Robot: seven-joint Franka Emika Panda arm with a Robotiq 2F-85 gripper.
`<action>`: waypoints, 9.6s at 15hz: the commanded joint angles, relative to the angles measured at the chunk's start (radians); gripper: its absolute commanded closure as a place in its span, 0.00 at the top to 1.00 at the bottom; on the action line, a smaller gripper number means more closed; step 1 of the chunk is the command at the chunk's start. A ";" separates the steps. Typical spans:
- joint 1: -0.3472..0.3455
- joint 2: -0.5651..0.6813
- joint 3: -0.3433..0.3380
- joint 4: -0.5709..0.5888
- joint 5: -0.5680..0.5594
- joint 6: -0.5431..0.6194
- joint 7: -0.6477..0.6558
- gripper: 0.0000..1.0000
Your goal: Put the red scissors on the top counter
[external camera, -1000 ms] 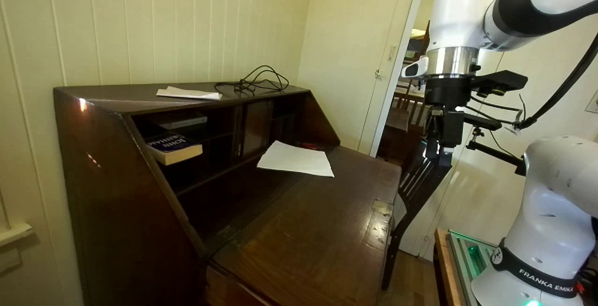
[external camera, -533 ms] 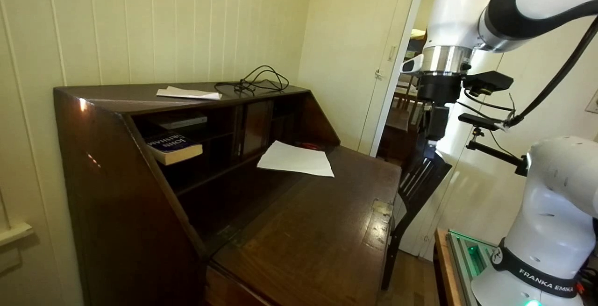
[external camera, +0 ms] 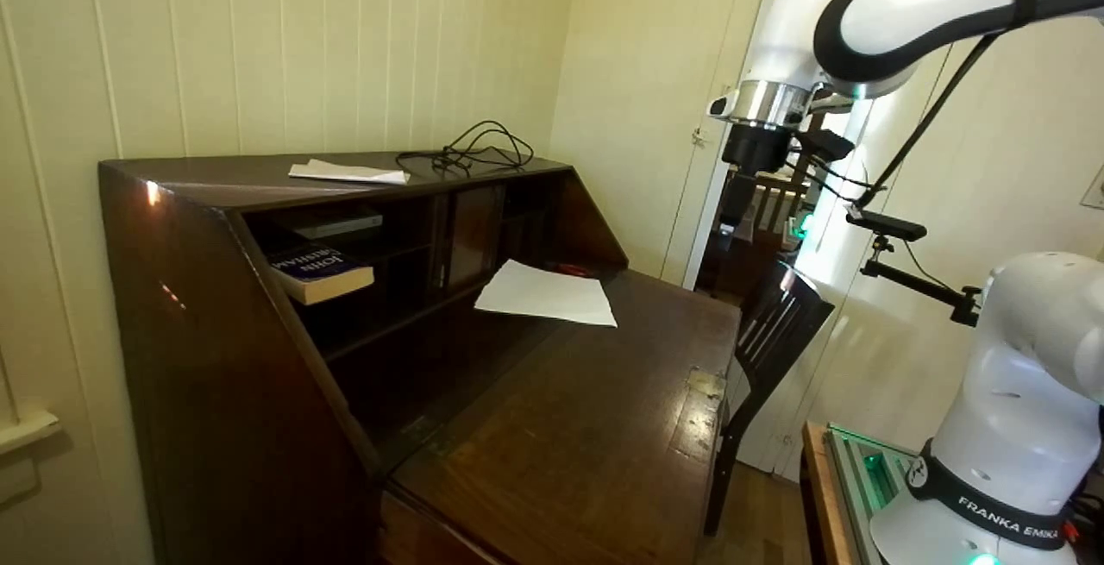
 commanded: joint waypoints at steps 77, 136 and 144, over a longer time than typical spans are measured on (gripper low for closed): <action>-0.536 1.628 0.056 1.455 0.311 0.439 -0.480 1.00; -0.552 1.739 0.101 1.536 0.305 0.446 -0.567 0.70; -0.561 1.742 0.111 1.551 0.314 0.380 -0.530 0.78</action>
